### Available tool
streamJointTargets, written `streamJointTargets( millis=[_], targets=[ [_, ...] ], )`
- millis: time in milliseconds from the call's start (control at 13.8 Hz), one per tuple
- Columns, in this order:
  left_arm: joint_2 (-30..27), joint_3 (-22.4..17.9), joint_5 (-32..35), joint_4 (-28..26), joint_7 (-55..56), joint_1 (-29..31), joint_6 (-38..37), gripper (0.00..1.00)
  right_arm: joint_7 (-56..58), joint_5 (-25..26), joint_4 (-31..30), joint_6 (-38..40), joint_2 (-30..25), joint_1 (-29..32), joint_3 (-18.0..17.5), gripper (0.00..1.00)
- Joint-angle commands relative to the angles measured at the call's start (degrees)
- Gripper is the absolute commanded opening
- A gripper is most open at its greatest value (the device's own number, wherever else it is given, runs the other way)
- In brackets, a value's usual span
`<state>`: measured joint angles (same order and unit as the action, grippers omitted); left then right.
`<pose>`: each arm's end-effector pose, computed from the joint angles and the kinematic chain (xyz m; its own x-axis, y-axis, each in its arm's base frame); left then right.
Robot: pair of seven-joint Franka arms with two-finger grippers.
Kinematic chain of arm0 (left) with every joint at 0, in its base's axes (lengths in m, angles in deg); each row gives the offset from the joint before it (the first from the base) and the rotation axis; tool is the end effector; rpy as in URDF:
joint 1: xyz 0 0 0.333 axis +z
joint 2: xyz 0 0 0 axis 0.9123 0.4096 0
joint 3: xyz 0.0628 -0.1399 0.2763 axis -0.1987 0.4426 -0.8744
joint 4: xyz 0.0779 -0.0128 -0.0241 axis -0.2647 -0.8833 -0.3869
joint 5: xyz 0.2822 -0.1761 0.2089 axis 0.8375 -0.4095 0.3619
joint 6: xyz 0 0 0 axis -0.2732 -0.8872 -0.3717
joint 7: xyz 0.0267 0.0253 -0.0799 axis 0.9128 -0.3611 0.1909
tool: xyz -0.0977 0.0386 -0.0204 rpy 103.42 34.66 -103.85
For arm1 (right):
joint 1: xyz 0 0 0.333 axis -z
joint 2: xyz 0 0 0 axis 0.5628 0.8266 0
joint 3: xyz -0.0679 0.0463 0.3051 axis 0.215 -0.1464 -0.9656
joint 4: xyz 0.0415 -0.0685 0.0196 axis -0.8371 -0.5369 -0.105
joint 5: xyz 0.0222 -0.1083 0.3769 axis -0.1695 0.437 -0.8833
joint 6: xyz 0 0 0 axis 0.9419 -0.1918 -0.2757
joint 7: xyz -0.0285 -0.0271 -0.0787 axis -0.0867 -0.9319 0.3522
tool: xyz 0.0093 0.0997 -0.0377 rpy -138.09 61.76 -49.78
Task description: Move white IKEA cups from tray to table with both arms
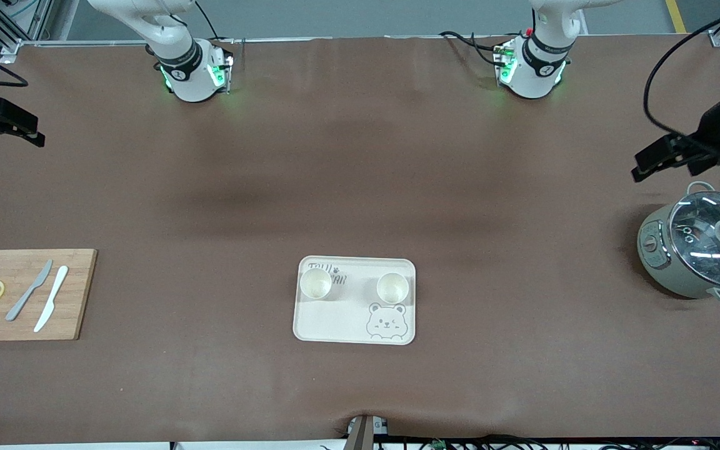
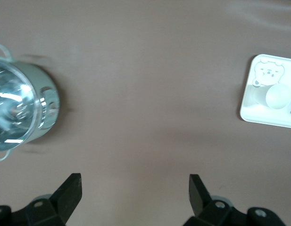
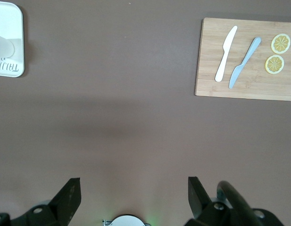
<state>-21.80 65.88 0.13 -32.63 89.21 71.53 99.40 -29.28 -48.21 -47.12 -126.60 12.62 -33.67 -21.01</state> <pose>0.5864 -0.0673 0.6253 0.9959 0.0899 -0.0047 0.0900 -0.9950 0.0438 0.5241 -0.0330 0.6486 0.9942 0.0719 -0.0799 0.0722 -0.9974 0.0005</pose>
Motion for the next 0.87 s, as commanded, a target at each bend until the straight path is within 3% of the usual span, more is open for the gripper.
streamJointTargets(
  millis=[0,289,578,794],
  targets=[
    [3.9,0.2,1.7,2.5,0.0,-3.2,0.7,1.0,0.4,0.6,-0.9,0.1,-1.0,1.3,-0.8,1.0],
    [8.2,0.1,3.7,2.7,0.0,-9.6,4.3,1.0,0.4,0.6,-0.9,0.1,-1.0,1.2,-0.8,1.0],
    [12.5,0.1,3.4,2.9,3.2,-12.0,9.9,1.0,0.4,0.3,-0.2,-0.7,-0.3,1.3,-0.9,1.0],
    [16.2,0.0,3.4,3.8,8.4,-15.5,16.2,1.0,1.0,-2.9,2.5,-0.4,1.5,2.3,-0.8,1.0]
  ],
)
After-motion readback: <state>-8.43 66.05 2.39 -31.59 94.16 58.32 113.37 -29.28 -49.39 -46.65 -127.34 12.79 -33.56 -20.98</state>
